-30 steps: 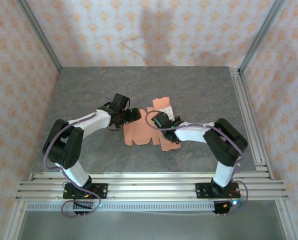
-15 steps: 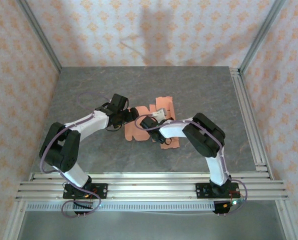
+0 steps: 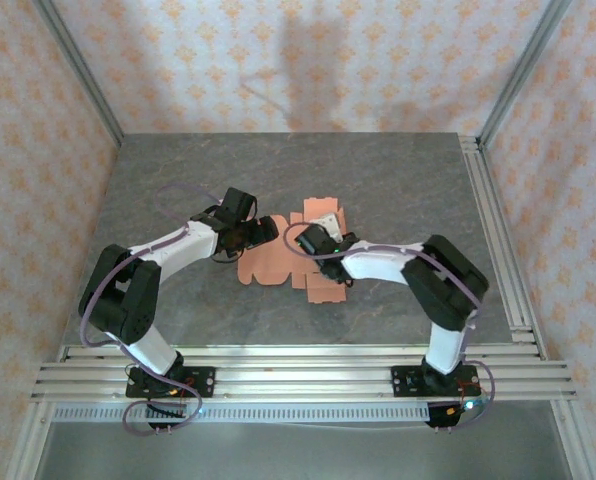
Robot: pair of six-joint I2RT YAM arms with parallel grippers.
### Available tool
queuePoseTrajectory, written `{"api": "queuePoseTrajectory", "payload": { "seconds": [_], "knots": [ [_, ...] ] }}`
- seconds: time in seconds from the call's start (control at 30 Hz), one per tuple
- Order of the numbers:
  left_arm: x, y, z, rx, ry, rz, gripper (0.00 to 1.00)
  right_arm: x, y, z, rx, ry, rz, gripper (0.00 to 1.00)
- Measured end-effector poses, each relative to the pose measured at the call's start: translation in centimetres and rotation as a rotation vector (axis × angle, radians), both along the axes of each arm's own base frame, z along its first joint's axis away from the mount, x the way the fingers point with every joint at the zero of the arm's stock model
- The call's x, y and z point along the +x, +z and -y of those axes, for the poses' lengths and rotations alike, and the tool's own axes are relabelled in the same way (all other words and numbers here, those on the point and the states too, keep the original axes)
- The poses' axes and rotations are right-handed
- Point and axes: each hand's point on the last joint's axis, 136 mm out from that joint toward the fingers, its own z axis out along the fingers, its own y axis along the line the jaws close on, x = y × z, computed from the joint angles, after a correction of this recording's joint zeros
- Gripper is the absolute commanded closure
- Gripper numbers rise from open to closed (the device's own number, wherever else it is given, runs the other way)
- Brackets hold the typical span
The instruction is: Fold the paper box
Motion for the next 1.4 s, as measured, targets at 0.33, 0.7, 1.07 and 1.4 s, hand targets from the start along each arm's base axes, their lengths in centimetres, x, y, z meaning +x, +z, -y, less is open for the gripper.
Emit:
{"api": "queuePoseTrajectory", "payload": {
  "seconds": [0.33,0.7,1.07,1.4],
  "knots": [
    [1.1,0.8,3.1,-0.039,-0.064,0.016,0.11,0.4,3.1,0.9,0.466,0.002,0.017,0.32],
    [2.0,-1.2,6.1,-0.080,-0.108,-0.019,0.13,-1.8,0.4,1.9,0.756,-0.064,-0.049,0.51],
    [1.4,-2.3,5.8,-0.087,-0.086,-0.035,0.13,-1.4,-2.2,1.5,0.820,-0.074,-0.116,0.77],
    [1.4,-2.4,5.8,-0.092,-0.078,-0.036,0.13,-1.7,-2.3,1.4,0.813,-0.040,-0.110,1.00]
  ]
}}
